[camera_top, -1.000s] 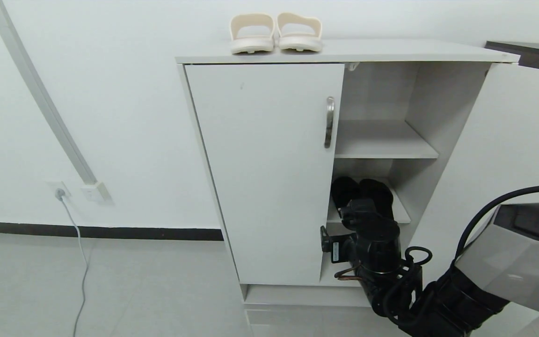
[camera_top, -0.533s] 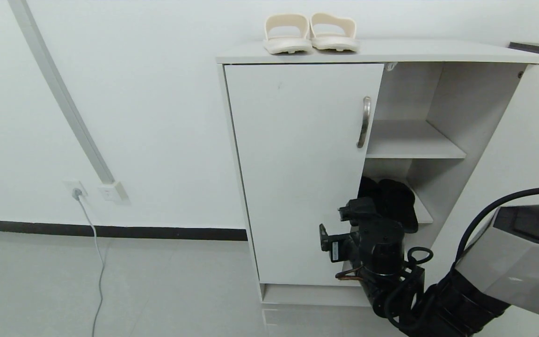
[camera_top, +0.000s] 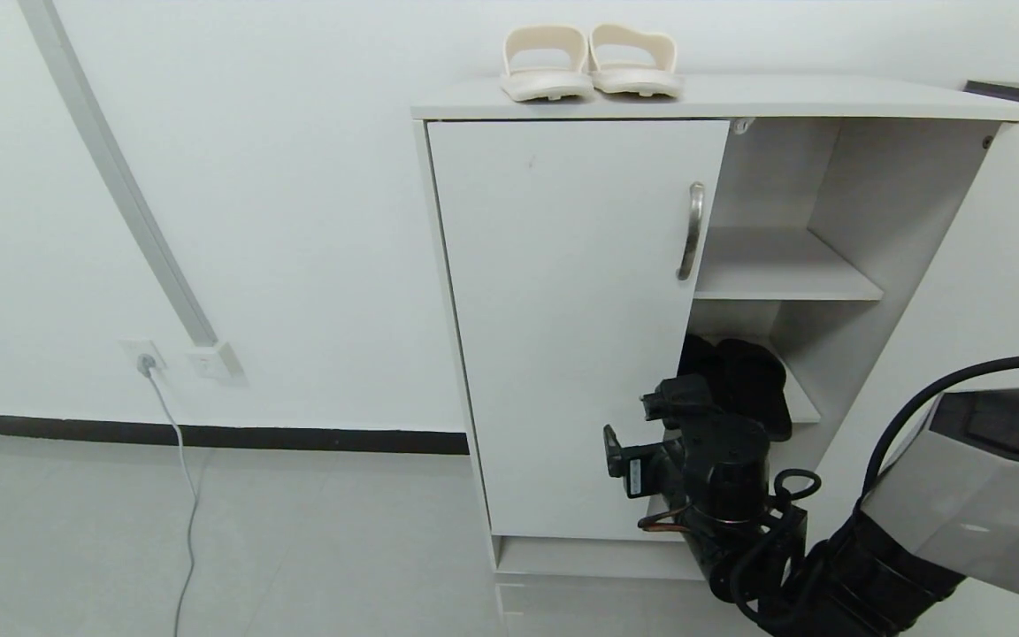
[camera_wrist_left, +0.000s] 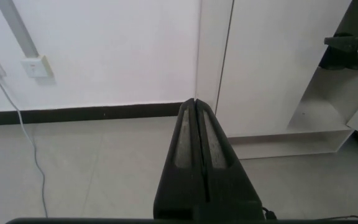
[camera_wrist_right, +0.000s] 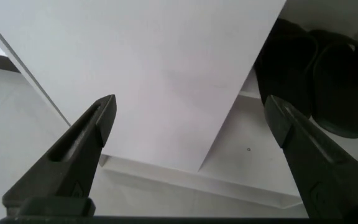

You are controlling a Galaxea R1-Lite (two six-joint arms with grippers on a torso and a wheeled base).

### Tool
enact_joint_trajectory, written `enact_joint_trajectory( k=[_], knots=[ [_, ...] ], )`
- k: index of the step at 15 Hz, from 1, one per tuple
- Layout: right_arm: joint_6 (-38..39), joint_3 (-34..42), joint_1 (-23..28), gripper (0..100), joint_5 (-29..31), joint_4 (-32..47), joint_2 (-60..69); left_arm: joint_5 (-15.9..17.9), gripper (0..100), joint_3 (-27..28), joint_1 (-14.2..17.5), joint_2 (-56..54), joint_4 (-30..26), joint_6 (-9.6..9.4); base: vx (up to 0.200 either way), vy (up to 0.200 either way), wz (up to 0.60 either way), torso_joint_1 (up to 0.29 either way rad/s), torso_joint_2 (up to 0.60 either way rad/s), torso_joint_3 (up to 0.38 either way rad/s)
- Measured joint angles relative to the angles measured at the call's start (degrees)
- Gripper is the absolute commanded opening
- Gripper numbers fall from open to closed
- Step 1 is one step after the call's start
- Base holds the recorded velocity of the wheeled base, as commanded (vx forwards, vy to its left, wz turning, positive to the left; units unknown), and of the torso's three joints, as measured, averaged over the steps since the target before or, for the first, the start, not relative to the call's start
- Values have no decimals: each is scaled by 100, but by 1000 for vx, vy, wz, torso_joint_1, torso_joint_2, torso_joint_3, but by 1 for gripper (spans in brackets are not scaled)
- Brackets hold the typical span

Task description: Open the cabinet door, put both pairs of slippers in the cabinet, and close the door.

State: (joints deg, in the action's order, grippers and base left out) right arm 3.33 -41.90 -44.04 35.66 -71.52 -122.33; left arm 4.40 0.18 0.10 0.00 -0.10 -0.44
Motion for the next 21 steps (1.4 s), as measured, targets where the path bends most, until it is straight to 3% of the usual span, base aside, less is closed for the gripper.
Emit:
enact_joint_trajectory(
  k=[6,21],
  knots=[
    [0,-5,-60,100,0,-43,0,0,0,0,-2,0,0,0,0,0,0,1,-44,-46],
    [-44,56,-179,100,4,-62,39,0,0,0,0,0,0,-5,0,0,0,93,-433,-340]
  ],
)
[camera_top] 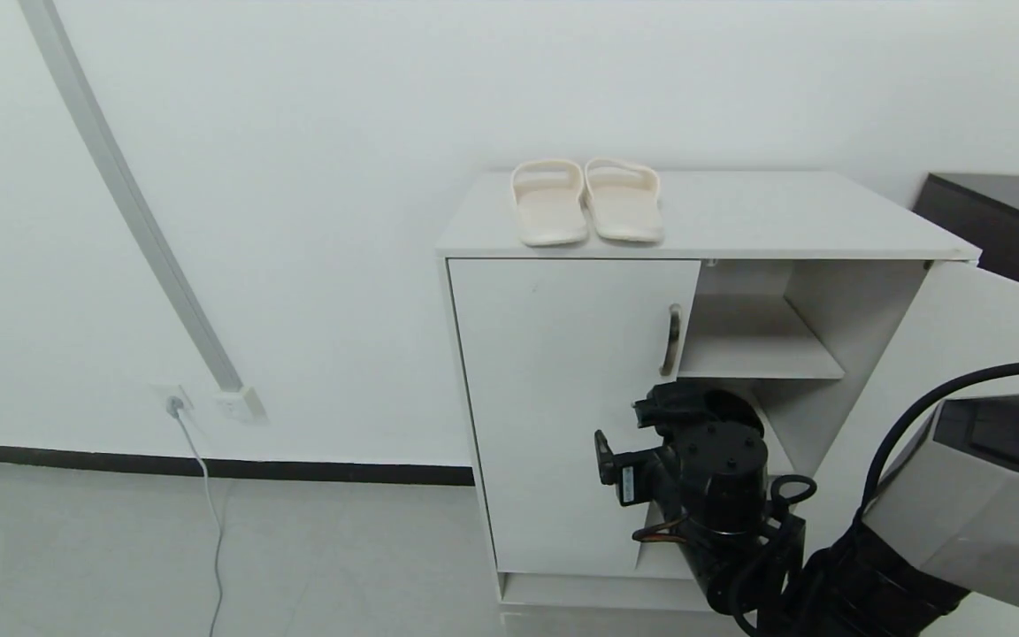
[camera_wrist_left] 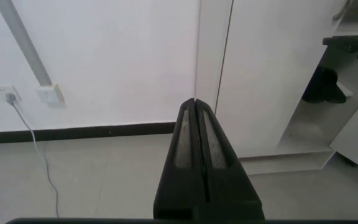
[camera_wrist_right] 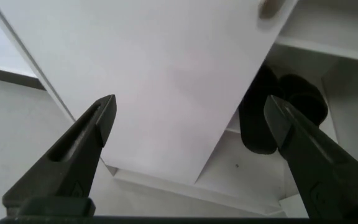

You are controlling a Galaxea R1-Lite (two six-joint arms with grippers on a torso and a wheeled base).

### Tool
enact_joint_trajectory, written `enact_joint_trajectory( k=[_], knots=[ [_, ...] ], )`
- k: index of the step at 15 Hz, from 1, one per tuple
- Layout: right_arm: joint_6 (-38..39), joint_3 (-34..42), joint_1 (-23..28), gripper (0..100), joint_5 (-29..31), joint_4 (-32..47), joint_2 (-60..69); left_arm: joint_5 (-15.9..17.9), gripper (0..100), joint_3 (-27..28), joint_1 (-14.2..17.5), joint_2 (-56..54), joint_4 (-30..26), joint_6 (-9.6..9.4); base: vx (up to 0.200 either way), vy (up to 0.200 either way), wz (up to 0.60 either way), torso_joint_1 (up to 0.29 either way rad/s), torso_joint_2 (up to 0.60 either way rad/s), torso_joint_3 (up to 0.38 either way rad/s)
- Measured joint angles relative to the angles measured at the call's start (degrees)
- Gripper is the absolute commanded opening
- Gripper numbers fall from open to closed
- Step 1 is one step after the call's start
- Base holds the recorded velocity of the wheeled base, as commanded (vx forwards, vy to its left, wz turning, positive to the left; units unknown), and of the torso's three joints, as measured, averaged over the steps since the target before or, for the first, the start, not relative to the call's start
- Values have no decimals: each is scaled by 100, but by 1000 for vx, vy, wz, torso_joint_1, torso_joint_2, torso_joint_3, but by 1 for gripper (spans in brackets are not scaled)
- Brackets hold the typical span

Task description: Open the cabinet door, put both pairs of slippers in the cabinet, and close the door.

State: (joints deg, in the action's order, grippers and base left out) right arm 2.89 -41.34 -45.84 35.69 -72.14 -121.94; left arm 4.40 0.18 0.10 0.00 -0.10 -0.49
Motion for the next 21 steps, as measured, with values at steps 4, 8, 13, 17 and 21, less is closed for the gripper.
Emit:
enact_joint_trajectory(
  k=[4,8,13,17,21],
  knots=[
    [0,22,-18,100,0,7,11,-2,0,0,-2,0,0,0,0,0,0,187,-487,-314],
    [0,30,-20,100,0,5,17,0,0,0,-5,0,2,5,0,0,0,202,-518,-312],
    [1,30,-20,100,-1,9,20,0,0,0,-5,0,0,5,0,0,0,235,-556,-327],
    [0,33,-20,100,0,11,26,0,0,0,-2,0,0,5,0,0,0,259,-588,-331],
    [-32,39,-22,100,-1,9,45,0,0,2,-7,0,0,0,0,0,0,195,-438,-239]
  ],
)
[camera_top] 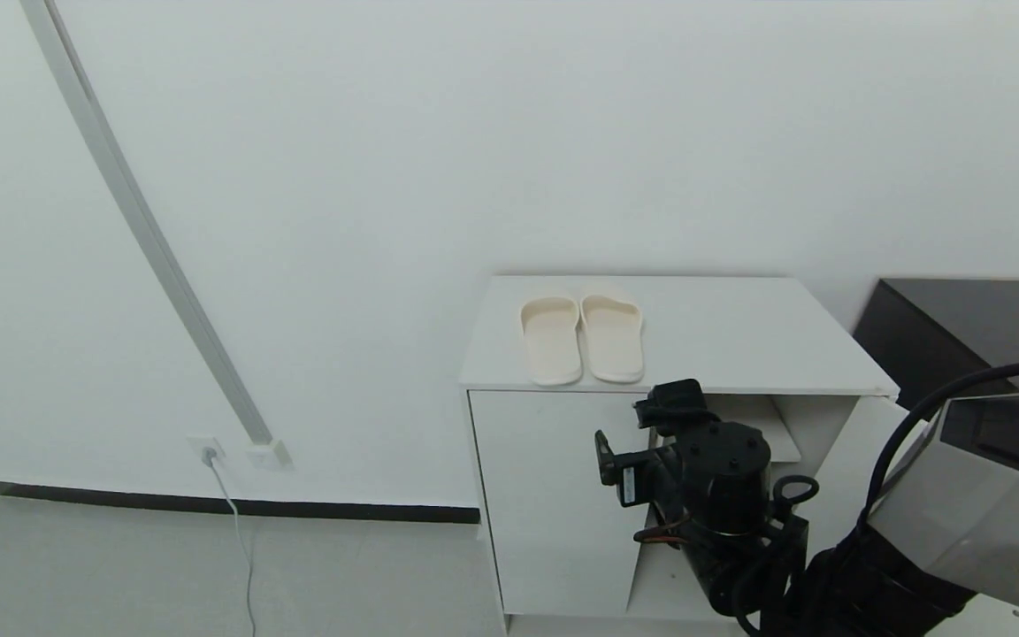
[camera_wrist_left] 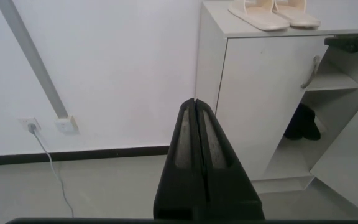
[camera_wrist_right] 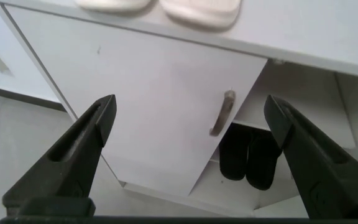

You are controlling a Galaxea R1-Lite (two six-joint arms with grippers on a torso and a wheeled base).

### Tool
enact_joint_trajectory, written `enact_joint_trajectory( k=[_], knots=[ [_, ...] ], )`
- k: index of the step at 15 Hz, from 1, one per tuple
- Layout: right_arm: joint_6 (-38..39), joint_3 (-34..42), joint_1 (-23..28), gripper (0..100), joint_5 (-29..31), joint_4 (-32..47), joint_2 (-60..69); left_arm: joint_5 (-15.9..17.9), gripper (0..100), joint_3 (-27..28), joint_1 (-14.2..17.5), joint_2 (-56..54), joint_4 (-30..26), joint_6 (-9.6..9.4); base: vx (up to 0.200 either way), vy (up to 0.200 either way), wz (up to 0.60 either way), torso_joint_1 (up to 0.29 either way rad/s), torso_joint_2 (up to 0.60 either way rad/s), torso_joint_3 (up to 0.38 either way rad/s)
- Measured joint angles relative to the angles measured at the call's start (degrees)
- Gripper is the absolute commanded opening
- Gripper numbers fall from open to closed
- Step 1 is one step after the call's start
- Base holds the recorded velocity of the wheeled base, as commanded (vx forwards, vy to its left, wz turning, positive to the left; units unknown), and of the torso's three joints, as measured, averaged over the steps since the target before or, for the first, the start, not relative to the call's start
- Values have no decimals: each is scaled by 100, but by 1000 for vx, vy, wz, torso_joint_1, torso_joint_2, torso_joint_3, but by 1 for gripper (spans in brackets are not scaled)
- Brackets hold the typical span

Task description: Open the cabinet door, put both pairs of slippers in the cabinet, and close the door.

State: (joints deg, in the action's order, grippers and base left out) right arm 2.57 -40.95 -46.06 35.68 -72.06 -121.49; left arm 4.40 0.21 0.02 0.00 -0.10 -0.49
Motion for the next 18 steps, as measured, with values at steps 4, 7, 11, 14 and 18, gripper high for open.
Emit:
enact_joint_trajectory(
  k=[4,7,11,14,18],
  knots=[
    [-118,143,20,100,-467,-338,16,0,0,-2,7,0,0,5,0,0,0,84,-186,-101],
    [-176,140,91,100,-684,-430,21,0,0,-2,5,0,0,5,0,0,0,0,0,0],
    [110,-780,91,100,-769,1196,167,0,0,-2,2,0,0,-2,0,0,0,0,0,0],
    [824,-1914,-22,100,-766,3315,492,-2,0,-2,7,0,0,-6,0,0,0,0,0,0],
    [1306,-2848,-155,100,-434,4368,741,0,0,-2,0,0,0,16,50,0,0,1,1,1]
  ],
)
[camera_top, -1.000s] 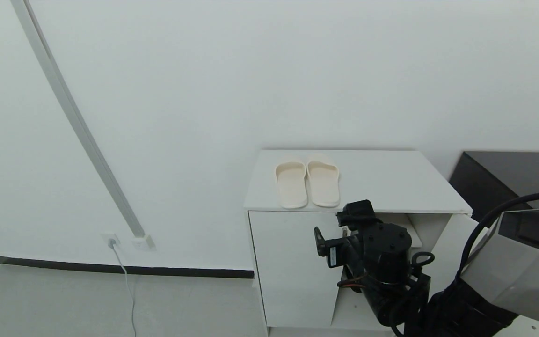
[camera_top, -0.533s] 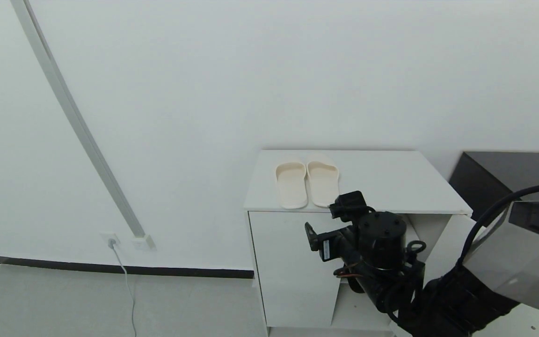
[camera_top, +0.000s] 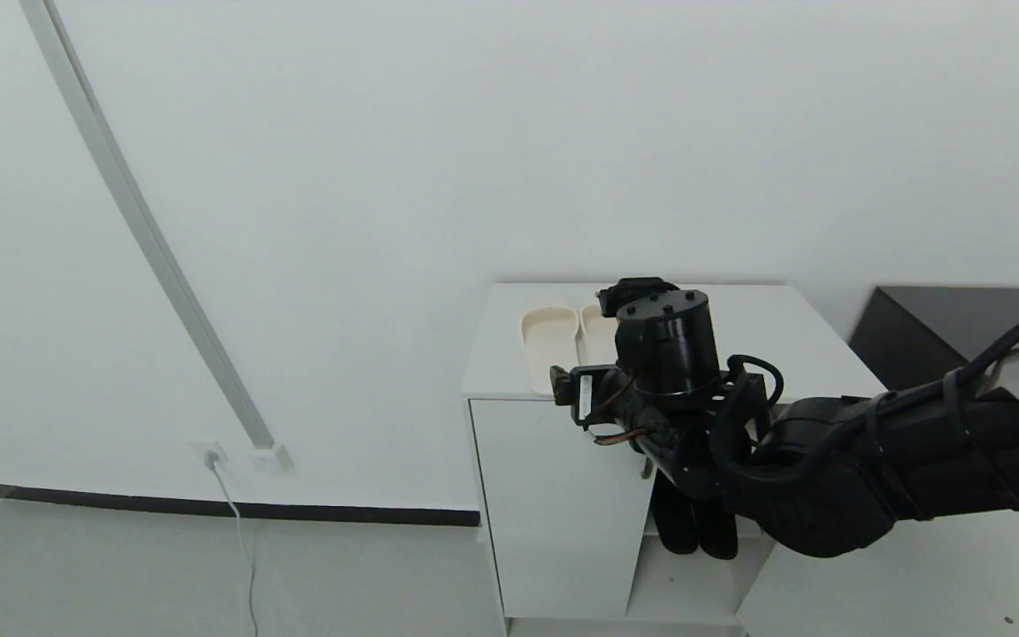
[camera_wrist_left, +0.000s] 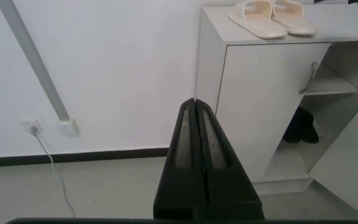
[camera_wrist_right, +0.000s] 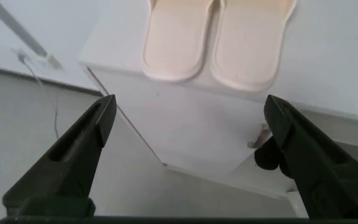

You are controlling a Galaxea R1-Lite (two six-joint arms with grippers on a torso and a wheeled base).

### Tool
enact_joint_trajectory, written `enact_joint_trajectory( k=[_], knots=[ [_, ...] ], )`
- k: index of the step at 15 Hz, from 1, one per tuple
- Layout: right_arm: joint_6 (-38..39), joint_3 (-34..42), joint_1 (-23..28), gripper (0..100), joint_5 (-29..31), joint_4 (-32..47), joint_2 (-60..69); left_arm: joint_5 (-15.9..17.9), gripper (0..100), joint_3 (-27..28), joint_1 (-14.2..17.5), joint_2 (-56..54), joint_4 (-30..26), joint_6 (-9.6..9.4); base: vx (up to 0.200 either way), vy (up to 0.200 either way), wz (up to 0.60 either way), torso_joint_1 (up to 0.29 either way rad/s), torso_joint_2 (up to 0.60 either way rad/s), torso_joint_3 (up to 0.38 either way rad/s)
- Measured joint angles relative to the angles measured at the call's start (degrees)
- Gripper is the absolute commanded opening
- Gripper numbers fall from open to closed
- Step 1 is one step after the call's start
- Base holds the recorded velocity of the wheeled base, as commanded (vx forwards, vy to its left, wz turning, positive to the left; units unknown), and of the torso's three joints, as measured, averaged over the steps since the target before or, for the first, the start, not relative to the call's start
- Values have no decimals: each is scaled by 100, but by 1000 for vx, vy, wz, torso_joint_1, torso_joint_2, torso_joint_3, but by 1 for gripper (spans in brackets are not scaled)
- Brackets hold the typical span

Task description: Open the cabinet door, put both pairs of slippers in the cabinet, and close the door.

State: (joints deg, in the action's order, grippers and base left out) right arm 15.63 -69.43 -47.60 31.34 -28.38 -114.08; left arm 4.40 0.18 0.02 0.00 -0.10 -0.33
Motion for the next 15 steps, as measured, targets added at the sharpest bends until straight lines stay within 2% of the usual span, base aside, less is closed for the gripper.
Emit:
enact_joint_trajectory(
  k=[6,12,15],
  knots=[
    [79,104,-11,100,16,-90,-39,0,0,0,7,0,0,6,200,0,0,2,-1,3],
    [62,474,-21,100,89,-965,-439,0,0,0,5,0,2,6,200,0,0,4,2,3],
    [11,460,1,100,141,-1376,-800,-2,0,0,5,0,0,11,0,0,0,0,0,0]
  ],
)
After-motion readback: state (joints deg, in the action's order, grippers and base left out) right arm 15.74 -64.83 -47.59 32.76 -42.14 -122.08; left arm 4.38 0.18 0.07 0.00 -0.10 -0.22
